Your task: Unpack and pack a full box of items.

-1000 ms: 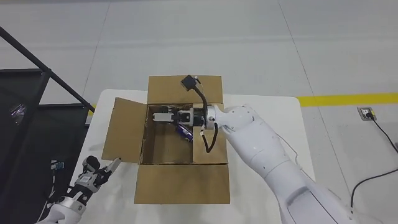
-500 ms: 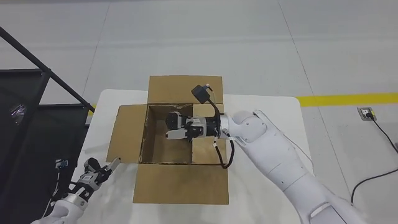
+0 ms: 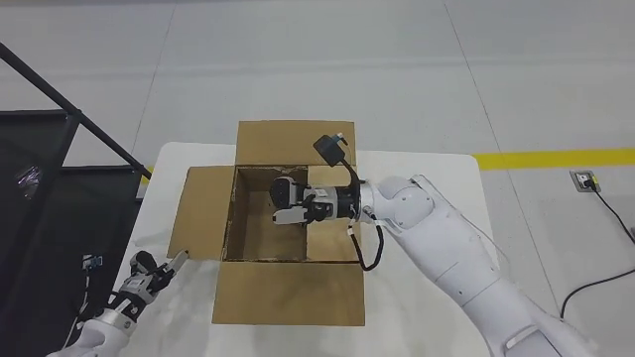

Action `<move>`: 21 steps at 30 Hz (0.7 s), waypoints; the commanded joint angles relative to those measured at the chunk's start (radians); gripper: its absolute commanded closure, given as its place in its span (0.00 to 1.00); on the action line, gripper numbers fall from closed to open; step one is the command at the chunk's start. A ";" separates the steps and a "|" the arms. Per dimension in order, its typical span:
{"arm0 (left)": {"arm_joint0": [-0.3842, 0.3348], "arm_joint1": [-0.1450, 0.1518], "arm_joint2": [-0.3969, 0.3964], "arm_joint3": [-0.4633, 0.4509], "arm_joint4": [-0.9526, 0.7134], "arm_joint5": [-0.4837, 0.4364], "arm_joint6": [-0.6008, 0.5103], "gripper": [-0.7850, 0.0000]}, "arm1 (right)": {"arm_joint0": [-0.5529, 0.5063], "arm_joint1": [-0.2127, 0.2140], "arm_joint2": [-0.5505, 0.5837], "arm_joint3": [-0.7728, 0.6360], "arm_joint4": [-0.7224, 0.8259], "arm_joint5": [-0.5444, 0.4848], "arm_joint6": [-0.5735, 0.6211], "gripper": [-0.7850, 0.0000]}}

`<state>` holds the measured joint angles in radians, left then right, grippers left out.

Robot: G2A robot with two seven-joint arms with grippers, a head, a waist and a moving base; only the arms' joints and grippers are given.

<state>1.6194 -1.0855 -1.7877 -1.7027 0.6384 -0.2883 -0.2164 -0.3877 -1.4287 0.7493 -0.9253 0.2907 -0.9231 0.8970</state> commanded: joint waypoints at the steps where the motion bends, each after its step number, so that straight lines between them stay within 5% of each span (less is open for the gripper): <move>1: 0.024 0.000 -0.017 -0.037 -0.007 -0.019 0.011 0.00 | 0.000 0.000 0.000 0.000 0.000 0.000 0.000 0.00; 7: 0.098 0.000 -0.065 -0.159 -0.016 -0.079 0.037 0.00 | -0.021 0.004 0.012 -0.029 -0.008 -0.006 -0.025 0.00; 15: 0.209 -0.004 -0.123 -0.362 -0.050 -0.168 0.064 0.00 | -0.115 0.062 0.120 -0.200 -0.104 -0.089 -0.089 0.00; 21: 0.162 0.000 -0.037 -0.466 -0.059 -0.189 -0.053 0.00 | -0.239 0.118 0.258 -0.336 -0.150 -0.089 -0.089 0.00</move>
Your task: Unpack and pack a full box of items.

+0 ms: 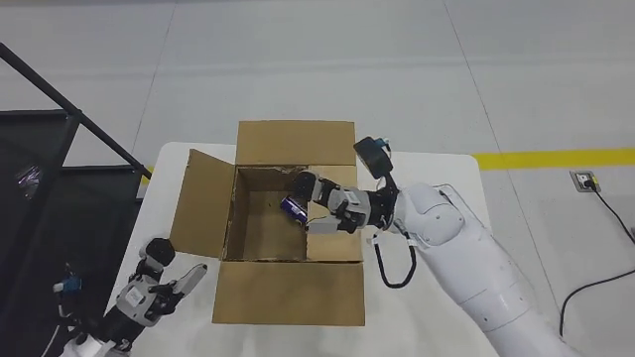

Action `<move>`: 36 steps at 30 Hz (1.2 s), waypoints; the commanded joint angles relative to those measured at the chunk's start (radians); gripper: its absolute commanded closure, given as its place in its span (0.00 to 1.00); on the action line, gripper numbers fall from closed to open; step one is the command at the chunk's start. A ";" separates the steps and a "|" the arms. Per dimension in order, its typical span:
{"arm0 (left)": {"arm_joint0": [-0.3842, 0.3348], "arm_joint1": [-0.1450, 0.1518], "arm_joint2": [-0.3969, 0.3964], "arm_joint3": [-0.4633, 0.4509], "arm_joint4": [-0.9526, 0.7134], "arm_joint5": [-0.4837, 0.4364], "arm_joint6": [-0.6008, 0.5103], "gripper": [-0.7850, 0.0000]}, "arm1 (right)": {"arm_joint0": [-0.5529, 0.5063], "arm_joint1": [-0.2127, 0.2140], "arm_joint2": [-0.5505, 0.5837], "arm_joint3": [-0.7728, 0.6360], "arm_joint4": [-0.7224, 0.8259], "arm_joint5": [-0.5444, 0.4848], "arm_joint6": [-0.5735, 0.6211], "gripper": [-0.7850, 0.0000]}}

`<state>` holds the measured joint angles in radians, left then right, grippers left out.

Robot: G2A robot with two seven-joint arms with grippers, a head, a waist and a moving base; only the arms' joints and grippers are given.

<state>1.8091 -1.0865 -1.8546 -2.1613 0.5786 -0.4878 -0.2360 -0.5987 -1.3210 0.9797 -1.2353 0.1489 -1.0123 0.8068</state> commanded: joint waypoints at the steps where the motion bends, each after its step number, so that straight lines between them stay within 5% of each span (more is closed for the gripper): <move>1: -0.055 0.002 0.061 -0.013 0.010 0.019 -0.060 0.00 | -0.052 0.019 0.050 -0.049 -0.019 0.000 0.001 0.00; 10: -0.423 -0.003 0.377 0.154 -0.045 0.098 -0.303 0.00 | -0.198 0.072 0.176 -0.155 -0.072 0.019 0.010 0.00; 24: -0.429 -0.005 0.381 0.168 -0.049 0.125 -0.292 0.00 | -0.201 0.072 0.180 -0.168 -0.066 0.021 -0.014 0.00; 36: -0.790 -0.053 0.682 0.487 -0.118 0.368 -0.455 0.00 | -0.309 0.106 0.332 -0.257 -0.095 0.000 -0.122 0.00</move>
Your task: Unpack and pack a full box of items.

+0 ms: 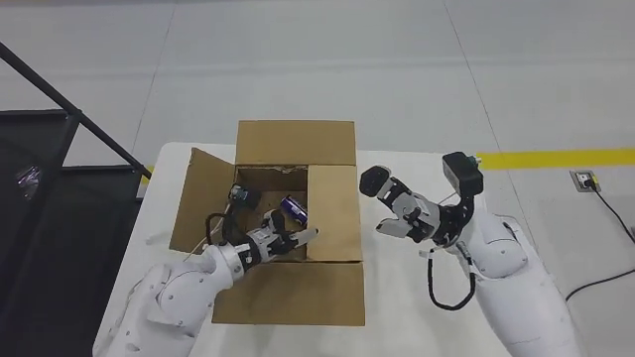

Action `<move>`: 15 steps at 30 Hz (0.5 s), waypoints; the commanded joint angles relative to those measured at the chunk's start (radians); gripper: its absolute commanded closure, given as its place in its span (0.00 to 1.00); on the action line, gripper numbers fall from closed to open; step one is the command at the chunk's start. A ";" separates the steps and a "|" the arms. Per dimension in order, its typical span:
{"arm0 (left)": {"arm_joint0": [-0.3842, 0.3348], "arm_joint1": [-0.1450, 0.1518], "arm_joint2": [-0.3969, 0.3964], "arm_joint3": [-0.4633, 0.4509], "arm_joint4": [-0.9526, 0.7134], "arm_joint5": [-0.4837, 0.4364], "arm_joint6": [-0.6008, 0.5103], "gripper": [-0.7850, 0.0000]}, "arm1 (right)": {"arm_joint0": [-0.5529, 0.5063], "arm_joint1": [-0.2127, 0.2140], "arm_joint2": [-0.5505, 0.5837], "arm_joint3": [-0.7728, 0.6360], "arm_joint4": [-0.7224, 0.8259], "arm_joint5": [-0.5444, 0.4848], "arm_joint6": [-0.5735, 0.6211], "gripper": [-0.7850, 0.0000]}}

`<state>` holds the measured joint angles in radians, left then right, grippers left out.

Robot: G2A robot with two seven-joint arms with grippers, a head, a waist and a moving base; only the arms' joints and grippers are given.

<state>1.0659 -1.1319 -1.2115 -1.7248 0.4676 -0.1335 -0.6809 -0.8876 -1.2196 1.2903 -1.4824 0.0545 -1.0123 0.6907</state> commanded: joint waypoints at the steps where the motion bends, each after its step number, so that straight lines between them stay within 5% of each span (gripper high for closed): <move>1: -0.074 -0.014 0.062 0.089 -0.020 0.027 -0.008 0.00 | -0.037 0.009 0.037 -0.018 -0.001 0.000 -0.011 0.00; 9: -0.241 -0.061 0.193 0.316 -0.155 0.007 -0.035 0.00 | -0.131 0.032 0.113 -0.085 0.000 0.000 -0.032 0.00; 15: -0.291 -0.081 0.224 0.408 -0.260 -0.091 -0.045 0.00 | -0.145 0.039 0.113 -0.096 -0.006 0.000 -0.045 0.00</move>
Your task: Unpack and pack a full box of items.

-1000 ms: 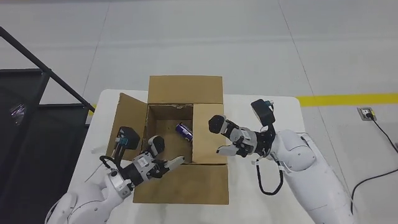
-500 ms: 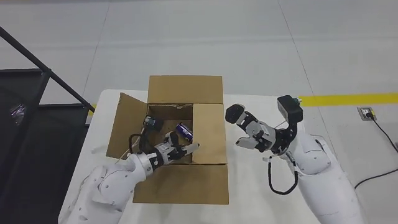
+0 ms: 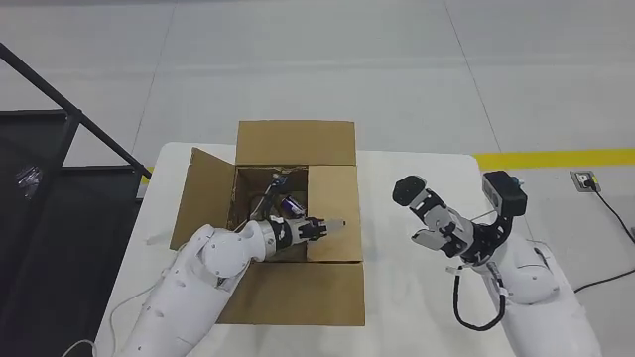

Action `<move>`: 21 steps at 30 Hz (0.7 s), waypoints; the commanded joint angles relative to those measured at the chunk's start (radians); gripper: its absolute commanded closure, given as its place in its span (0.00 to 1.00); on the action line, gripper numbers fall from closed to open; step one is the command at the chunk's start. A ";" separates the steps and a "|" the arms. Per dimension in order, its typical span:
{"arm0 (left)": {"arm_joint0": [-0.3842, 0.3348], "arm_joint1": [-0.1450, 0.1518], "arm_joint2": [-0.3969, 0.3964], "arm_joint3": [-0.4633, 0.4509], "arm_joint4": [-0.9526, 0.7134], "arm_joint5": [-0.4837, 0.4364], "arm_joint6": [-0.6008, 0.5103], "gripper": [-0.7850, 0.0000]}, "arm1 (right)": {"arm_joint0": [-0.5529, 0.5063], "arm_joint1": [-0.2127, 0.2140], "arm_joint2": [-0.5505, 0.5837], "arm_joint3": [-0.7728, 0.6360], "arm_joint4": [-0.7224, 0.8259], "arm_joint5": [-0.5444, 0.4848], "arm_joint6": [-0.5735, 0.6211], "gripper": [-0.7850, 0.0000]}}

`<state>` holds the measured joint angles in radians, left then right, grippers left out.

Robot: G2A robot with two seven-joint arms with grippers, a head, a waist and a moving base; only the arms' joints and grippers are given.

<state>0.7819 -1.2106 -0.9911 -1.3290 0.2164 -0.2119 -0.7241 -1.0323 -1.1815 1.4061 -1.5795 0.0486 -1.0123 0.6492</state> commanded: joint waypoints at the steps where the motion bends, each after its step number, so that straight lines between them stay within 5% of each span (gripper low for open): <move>1: -0.011 -0.003 0.005 0.018 -0.012 -0.020 -0.003 0.00 | 0.001 0.001 -0.005 0.003 -0.002 0.000 -0.006 0.00; 8: -0.005 -0.002 -0.007 -0.009 -0.027 -0.055 -0.015 0.00 | 0.002 0.005 -0.023 0.008 -0.018 0.000 -0.030 0.00; 21: 0.038 0.006 -0.030 -0.226 0.028 -0.001 0.009 0.00 | -0.049 0.018 0.054 -0.034 -0.025 0.000 -0.136 0.00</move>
<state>0.8254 -1.2020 -1.0322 -1.5501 0.2403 -0.2201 -0.7182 -1.0676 -1.1646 1.4423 -1.6036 0.0264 -1.0123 0.5305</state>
